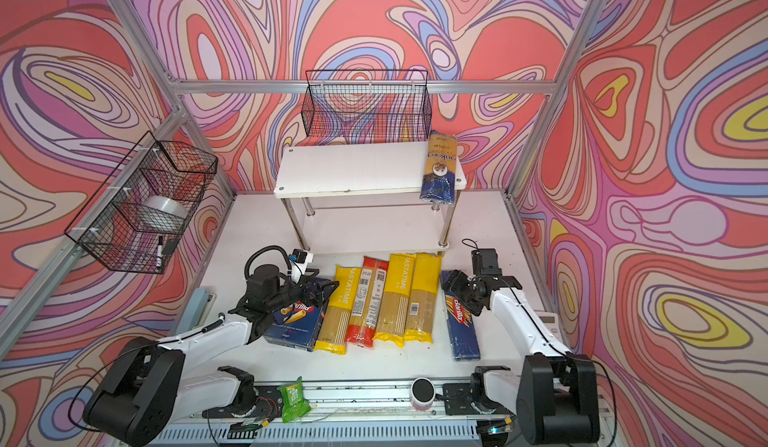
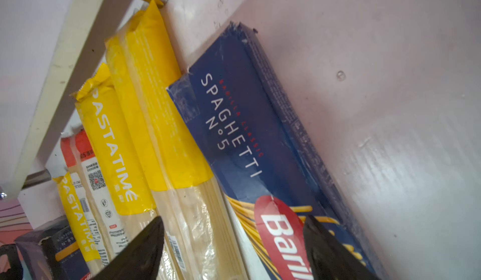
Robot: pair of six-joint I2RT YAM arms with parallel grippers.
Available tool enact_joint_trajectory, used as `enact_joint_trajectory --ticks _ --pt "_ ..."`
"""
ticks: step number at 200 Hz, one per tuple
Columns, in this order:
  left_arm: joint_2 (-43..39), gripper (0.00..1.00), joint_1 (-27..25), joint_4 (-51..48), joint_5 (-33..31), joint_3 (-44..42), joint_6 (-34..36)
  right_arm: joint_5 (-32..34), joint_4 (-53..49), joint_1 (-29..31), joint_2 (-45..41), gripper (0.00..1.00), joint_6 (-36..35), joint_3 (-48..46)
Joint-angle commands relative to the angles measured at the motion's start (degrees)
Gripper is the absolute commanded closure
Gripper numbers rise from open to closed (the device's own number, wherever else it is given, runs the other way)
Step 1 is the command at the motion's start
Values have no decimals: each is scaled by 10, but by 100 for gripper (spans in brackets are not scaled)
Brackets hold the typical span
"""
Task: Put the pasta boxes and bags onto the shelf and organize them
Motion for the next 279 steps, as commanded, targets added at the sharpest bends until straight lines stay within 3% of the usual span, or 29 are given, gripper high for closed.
enact_joint_trajectory --ticks 1,41,87,145,214,248,279 --pt "0 0 -3 -16 5 20 5 71 -59 4 -8 14 -18 13" --pt "-4 0 -3 -19 -5 19 1 127 -70 4 -20 13 -27 15" --pt "-1 0 -3 -21 -3 22 -1 32 -10 4 -16 12 20 -48" --pt "4 0 -3 -20 2 24 -6 10 -39 32 -69 10 33 -50" --pt "-3 0 -3 -9 2 17 -9 148 -69 117 11 8 57 -20" --pt "6 0 -3 -26 2 27 -6 185 -78 162 60 7 53 8" --pt "1 0 -3 -21 4 24 -7 184 -67 165 62 7 57 -6"
